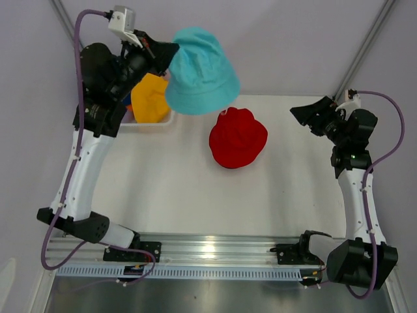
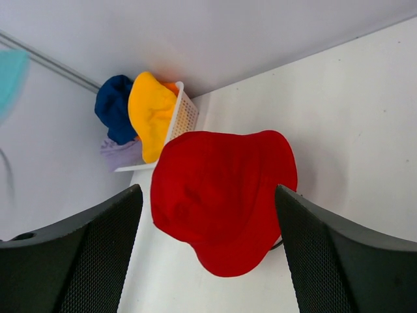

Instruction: Stack the hats

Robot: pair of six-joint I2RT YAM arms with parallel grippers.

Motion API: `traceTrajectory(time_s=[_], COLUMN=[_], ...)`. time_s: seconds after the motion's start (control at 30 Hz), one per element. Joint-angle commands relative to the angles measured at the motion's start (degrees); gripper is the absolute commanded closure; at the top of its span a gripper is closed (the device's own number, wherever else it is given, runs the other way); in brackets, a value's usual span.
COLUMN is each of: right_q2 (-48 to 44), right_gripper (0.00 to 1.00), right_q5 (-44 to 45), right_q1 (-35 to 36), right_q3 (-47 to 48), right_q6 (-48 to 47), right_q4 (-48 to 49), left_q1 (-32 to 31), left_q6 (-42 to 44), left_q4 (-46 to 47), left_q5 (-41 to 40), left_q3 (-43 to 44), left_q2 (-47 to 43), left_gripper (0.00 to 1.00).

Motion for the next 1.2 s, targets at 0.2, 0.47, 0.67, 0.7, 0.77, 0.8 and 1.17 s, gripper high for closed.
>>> traceTrajectory(time_s=[0.2, 0.47, 0.67, 0.7, 0.77, 0.8, 1.17], right_q2=[-6.6, -12.1, -11.9, -11.5, -11.3, -10.8, -5.0], right_gripper=[0.11, 0.09, 0.09, 0.09, 0.09, 0.09, 0.1], right_q5=[0.9, 1.1, 1.2, 1.2, 1.2, 0.9, 4.3], right_q1=[0.3, 0.3, 0.3, 0.3, 0.4, 0.4, 7.2], right_q3=[0.9, -7.2, -7.8, -8.2, -9.1, -10.4, -13.3], right_q6=[9.7, 14.8, 13.5, 13.3, 13.8, 14.3, 12.2], right_q4=[-2.0, 2.4, 1.6, 1.4, 2.2, 2.7, 7.8], left_q1=[-11.1, -13.9, -15.9, -16.0, -15.9, -15.9, -15.8], left_q6=[-4.4, -8.8, -0.3, 0.8, 1.5, 2.1, 4.5], left_q4=[7.5, 15.7, 13.7, 14.0, 15.0, 15.4, 13.1], left_q5=[6.6, 8.0, 2.5, 2.3, 2.8, 2.9, -2.3], left_q3=[-8.9, -16.5, -19.9, -22.6, -24.1, -26.9, -33.4], left_q2=[3.7, 6.3, 8.2, 8.1, 7.5, 7.1, 7.3], left_gripper=[0.99, 0.99, 0.99, 0.99, 0.99, 0.99, 0.88])
